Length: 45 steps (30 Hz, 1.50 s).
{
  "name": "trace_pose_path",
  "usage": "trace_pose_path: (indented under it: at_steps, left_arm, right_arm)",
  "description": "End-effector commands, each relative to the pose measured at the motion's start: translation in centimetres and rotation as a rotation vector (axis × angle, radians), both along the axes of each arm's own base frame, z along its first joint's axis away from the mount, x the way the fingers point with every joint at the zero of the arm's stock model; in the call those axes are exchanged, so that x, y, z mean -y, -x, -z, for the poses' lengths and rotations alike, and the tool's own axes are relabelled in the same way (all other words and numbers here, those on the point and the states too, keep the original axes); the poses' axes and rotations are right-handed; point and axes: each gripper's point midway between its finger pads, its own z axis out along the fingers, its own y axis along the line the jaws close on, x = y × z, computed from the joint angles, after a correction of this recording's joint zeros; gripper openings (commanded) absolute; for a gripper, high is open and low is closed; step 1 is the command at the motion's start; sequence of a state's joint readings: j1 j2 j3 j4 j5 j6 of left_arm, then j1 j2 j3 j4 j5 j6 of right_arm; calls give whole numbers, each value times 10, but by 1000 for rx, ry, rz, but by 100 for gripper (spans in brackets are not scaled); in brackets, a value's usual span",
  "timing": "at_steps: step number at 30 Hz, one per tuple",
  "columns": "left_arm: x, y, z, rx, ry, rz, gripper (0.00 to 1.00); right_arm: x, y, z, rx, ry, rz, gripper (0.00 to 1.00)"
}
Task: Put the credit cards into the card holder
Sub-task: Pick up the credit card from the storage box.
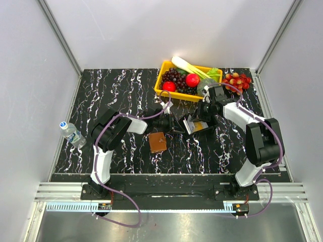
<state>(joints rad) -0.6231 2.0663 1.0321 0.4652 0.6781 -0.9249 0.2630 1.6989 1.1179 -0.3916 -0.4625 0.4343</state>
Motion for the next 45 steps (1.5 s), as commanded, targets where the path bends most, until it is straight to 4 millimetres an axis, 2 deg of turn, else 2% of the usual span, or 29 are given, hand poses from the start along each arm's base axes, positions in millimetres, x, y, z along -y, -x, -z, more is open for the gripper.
trace_pose_path:
  at_steps: [1, 7, 14, 19, 25, 31, 33, 38, 45]
  left_arm:
    - [16, -4, -22, 74, 78, 37, 22]
    - [16, -5, -21, 75, 78, 36, 22]
    - [17, -5, -23, 75, 85, 37, 22]
    - [16, -4, -21, 69, 81, 35, 22]
    - [16, -4, -22, 72, 83, 35, 22]
    - [16, -4, -22, 71, 83, 36, 22]
    - [17, -4, -22, 71, 84, 37, 22]
    - [15, -3, -24, 77, 82, 37, 22]
    - [11, -4, -31, 97, 80, 9, 23]
  right_arm:
    - [7, -11, -7, 61, 66, 17, 8]
    - [15, -7, 9, 36, 146, -19, 8]
    - [8, 0, 24, 6, 206, -95, 10]
    - [7, 3, 25, 8, 244, -119, 10]
    - [16, 7, 29, -9, 317, -150, 11]
    - [8, 13, 34, -27, 320, -196, 13]
    - [11, 11, 31, -14, 342, -179, 9]
    - [15, -1, 6, 70, 357, -126, 1]
    - [36, -15, -33, 219, 431, -24, 0]
